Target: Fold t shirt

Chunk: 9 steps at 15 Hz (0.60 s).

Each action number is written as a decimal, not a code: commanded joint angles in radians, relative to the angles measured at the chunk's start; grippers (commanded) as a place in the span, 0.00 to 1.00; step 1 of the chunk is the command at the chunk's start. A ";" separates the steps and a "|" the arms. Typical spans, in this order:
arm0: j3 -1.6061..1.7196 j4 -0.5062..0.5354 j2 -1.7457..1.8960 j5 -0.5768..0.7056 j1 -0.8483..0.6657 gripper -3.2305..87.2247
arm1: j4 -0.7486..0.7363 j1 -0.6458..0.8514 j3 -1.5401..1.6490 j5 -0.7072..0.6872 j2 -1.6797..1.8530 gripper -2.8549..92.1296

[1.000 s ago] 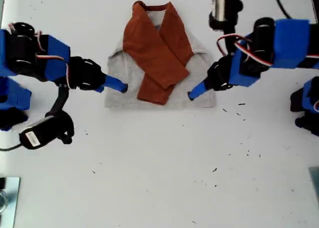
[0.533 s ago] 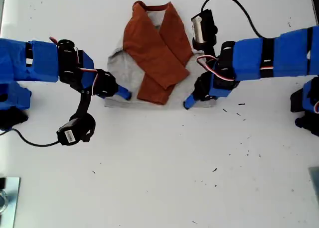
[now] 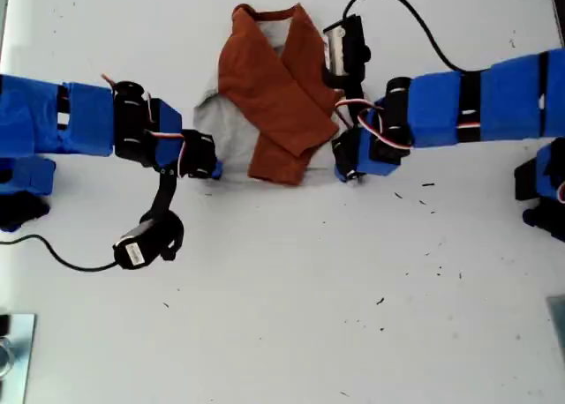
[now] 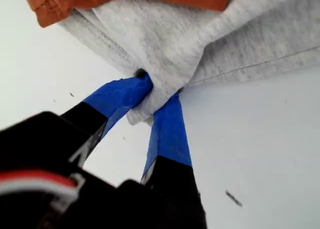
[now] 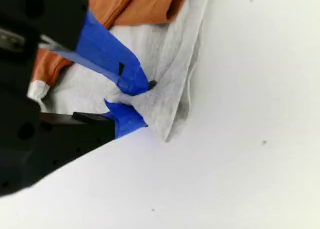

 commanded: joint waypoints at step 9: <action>-0.144 0.138 0.333 -0.115 0.394 0.03 | 0.261 -0.267 -0.227 0.037 0.298 0.06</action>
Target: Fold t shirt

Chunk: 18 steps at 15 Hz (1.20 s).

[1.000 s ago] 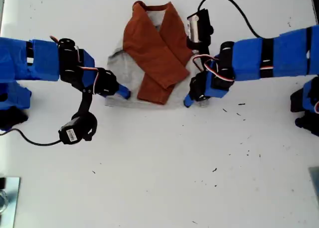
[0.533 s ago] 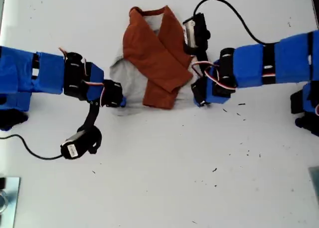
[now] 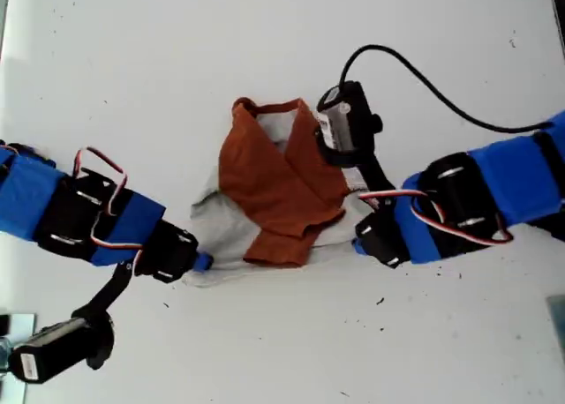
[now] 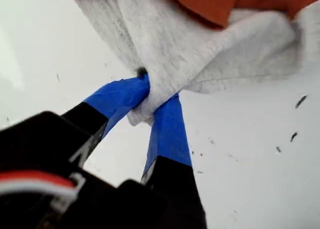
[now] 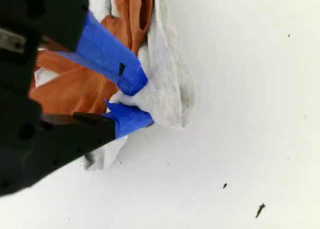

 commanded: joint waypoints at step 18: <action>1.157 -0.295 1.259 0.086 -0.609 0.11 | -0.469 0.885 1.454 -0.055 1.453 0.17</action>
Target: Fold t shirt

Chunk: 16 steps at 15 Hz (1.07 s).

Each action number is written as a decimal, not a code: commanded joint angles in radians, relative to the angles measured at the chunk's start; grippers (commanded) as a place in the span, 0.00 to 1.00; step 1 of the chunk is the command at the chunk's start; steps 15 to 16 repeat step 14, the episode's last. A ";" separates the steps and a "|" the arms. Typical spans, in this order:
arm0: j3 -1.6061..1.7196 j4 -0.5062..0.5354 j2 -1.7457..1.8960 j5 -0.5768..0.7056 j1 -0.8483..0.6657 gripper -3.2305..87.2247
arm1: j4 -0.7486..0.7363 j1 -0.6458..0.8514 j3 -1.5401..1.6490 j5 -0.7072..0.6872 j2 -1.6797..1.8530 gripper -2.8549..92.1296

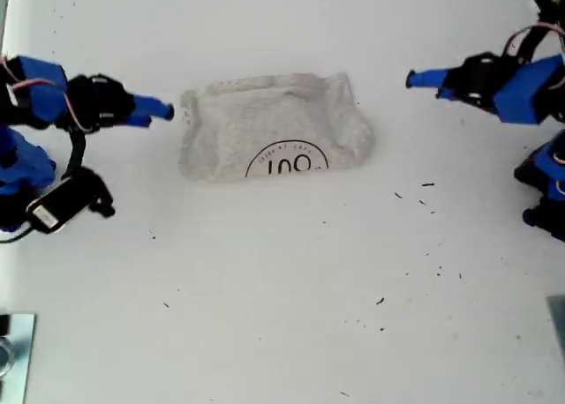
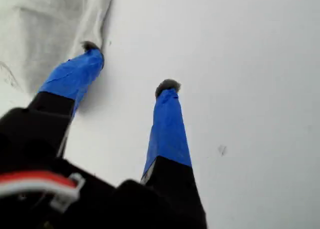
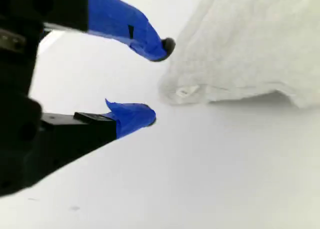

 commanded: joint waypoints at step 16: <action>0.365 0.258 0.851 -0.129 0.445 0.12 | 0.459 -0.236 0.232 -0.291 0.495 0.07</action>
